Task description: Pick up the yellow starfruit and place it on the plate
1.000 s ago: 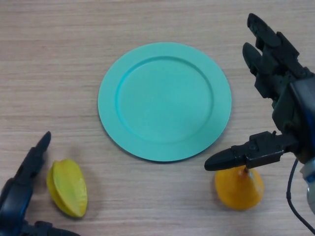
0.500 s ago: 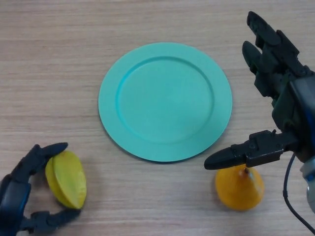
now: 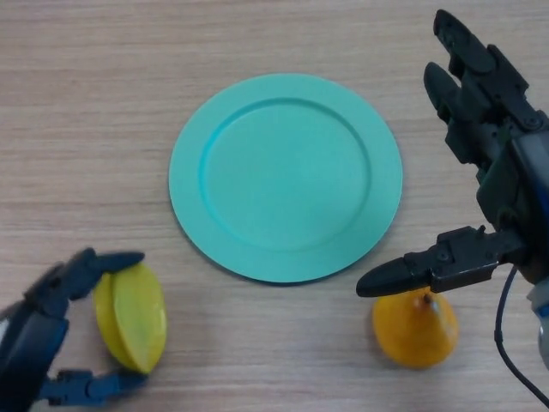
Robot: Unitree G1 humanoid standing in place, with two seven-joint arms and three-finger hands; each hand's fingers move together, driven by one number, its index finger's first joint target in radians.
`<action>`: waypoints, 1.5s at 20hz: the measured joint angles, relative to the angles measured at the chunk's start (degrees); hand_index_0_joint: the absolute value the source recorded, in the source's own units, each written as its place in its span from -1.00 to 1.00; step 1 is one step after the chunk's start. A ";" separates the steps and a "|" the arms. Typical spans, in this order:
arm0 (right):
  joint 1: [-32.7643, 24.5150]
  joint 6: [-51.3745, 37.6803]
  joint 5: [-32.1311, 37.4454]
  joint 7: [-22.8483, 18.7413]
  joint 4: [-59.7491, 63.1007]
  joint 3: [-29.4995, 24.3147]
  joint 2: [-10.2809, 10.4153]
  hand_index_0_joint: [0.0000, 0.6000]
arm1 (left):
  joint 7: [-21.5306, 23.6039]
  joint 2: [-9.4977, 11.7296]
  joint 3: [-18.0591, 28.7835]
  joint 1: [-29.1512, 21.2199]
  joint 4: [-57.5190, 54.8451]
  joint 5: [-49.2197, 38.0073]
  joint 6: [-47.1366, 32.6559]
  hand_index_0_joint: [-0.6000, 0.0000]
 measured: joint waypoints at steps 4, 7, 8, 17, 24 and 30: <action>0.05 0.02 0.00 0.00 -0.35 0.02 0.00 -1.00 | -5.21 -0.86 -1.39 -2.65 -8.69 -0.60 6.11 -1.00; 0.09 0.03 -0.32 0.00 -1.20 0.00 0.00 -1.00 | -5.72 0.04 -4.98 -7.61 -9.26 -0.75 11.62 -1.00; 0.07 0.04 -0.61 0.00 -1.34 0.03 0.00 -1.00 | -6.04 0.66 -6.61 -9.50 -9.17 -1.99 13.30 -1.00; 0.11 0.25 0.83 -0.01 -1.71 -1.25 -0.10 -1.00 | 3.63 -1.01 -17.47 -26.19 10.67 -0.50 14.65 -1.00; 0.23 0.25 0.86 0.00 -1.14 -2.20 -0.60 -1.00 | 4.16 -3.67 -19.07 -31.36 16.45 -9.05 20.85 -0.50; 0.21 0.24 0.81 0.00 -0.21 -2.13 -0.60 -1.00 | 4.26 -3.31 -18.91 -30.39 11.31 -8.93 28.06 1.00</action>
